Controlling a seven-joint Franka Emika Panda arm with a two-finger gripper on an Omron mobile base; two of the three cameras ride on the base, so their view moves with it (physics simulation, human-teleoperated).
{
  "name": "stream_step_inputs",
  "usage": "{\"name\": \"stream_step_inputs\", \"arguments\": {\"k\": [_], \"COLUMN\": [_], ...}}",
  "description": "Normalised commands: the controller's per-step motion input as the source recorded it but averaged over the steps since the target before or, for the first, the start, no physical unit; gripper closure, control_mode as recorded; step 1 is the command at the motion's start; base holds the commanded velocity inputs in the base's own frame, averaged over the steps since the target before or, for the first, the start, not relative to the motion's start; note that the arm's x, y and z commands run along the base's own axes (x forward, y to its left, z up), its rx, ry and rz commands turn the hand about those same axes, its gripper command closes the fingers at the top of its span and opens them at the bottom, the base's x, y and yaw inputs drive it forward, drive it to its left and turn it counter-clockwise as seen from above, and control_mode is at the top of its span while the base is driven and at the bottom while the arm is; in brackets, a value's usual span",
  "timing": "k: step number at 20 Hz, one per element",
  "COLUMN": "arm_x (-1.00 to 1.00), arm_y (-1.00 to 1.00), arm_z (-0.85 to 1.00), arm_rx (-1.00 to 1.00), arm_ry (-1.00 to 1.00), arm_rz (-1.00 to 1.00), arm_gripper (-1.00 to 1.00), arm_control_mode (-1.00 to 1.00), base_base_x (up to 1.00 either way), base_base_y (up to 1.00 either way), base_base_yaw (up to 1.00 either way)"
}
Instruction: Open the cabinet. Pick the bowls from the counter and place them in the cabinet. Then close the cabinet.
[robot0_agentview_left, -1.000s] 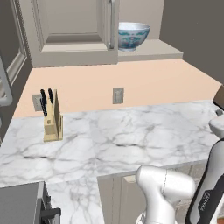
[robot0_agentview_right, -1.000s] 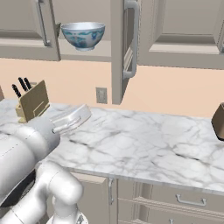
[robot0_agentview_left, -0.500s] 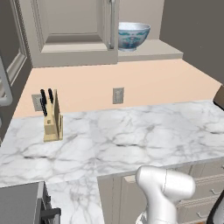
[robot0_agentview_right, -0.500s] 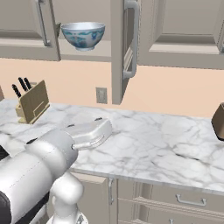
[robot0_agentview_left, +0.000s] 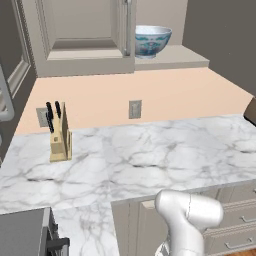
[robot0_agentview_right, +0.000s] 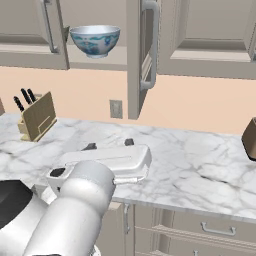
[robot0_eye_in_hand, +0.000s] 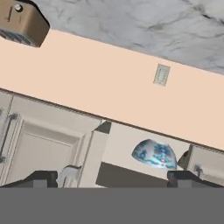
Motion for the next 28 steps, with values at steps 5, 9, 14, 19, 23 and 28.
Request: {"name": "stream_step_inputs", "arguments": {"k": [5, 9, 14, 19, 23, 28], "arm_x": [0.0, 0.0, 0.0, 0.02, 0.16, 0.11], "arm_y": [-0.11, -0.08, -0.21, -0.37, -0.1, 0.0], "arm_z": [0.44, 0.42, 0.17, 0.0, 0.07, 0.15], "arm_rx": [0.17, 0.02, 0.03, 0.07, 0.06, 0.05], "arm_ry": [-0.06, 0.0, 0.04, 0.04, 0.02, 0.07], "arm_rz": [0.12, 0.14, 0.11, 0.09, 0.08, 0.09], "arm_gripper": [-1.0, -1.0, -1.0, -1.0, -1.0, -1.0], "arm_control_mode": [-1.0, -1.0, -1.0, -1.0, -1.0, -1.0], "base_base_x": [0.0, 0.0, 0.0, 0.0, 0.0, 0.0], "base_base_y": [0.0, 0.0, 0.0, 0.0, 0.0, 0.0], "base_base_yaw": [0.0, 0.0, 0.0, 0.0, 0.0, 0.0]}}
